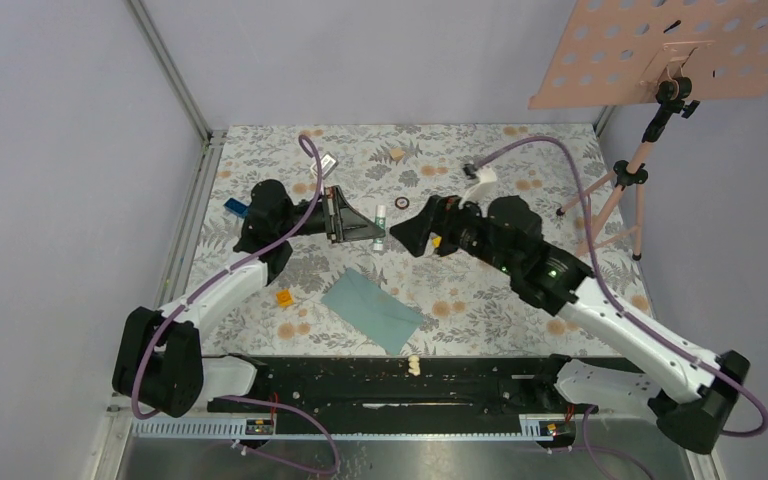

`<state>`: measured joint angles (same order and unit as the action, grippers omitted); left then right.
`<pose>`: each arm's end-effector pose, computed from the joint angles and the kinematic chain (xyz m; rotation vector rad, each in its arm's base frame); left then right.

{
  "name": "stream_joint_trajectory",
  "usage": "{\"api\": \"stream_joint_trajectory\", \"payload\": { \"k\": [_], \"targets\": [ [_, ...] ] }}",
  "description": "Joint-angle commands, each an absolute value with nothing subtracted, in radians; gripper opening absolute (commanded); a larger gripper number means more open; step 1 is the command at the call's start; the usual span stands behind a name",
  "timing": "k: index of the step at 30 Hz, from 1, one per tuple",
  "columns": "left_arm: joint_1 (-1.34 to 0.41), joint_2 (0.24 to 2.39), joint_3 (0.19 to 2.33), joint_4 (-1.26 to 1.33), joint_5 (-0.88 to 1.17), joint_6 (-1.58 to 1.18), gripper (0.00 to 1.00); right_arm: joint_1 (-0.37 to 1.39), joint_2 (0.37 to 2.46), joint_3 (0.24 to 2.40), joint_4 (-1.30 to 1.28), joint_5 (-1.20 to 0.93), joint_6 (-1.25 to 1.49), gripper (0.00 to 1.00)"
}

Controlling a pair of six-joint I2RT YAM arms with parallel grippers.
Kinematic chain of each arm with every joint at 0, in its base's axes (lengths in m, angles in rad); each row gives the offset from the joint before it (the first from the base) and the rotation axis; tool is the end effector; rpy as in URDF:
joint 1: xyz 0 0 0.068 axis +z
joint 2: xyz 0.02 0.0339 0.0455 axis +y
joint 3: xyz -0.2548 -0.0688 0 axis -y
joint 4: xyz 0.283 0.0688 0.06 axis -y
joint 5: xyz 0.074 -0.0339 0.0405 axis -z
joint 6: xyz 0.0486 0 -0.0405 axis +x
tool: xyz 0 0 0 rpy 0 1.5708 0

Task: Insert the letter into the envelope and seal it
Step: Close the solid glue cap on the solid glue, then reset both arms

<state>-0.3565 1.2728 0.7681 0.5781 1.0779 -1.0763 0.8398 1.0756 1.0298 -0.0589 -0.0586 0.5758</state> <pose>0.2837 -0.1513 0.2799 0.3990 1.8542 -1.8465 0.2023 0.2299 0.3719 -0.2842 1.7792 1.0945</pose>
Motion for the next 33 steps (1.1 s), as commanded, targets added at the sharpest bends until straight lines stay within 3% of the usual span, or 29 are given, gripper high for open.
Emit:
{"api": "stream_joint_trajectory", "payload": {
  "k": [1, 8, 12, 17, 21, 26, 29, 33],
  "targets": [
    [-0.357, 1.275, 0.808, 0.483, 1.037, -0.987, 0.0, 0.793, 0.935, 1.009, -0.12, 0.123, 0.542, 0.99],
    [-0.367, 1.353, 0.856, 0.224, 0.912, -0.838, 0.0, 0.761, 0.782, 0.846, -0.233, 0.208, 0.582, 1.0],
    [-0.419, 1.442, 0.978, -0.054, 0.667, -0.618, 0.0, 0.758, 0.756, 0.793, -0.356, 0.219, 0.639, 1.0],
    [-0.461, 1.66, 1.134, -0.222, 0.432, -0.541, 0.0, 0.757, 0.675, 0.737, -0.404, 0.246, 0.688, 0.99],
    [-0.504, 1.783, 1.202, -0.248, 0.276, -0.513, 0.0, 0.757, 0.592, 0.692, -0.42, 0.283, 0.704, 0.99],
    [-0.516, 1.862, 1.228, -0.232, 0.303, -0.546, 0.01, 0.756, 0.561, 0.692, -0.466, 0.313, 0.701, 0.99],
    [-0.524, 1.875, 1.245, -0.253, 0.326, -0.539, 0.28, 0.757, 0.556, 0.69, -0.474, 0.316, 0.702, 0.99],
    [-0.528, 1.882, 1.266, -0.284, 0.339, -0.53, 0.47, 0.756, 0.568, 0.692, -0.474, 0.316, 0.703, 0.99]
  ]
}}
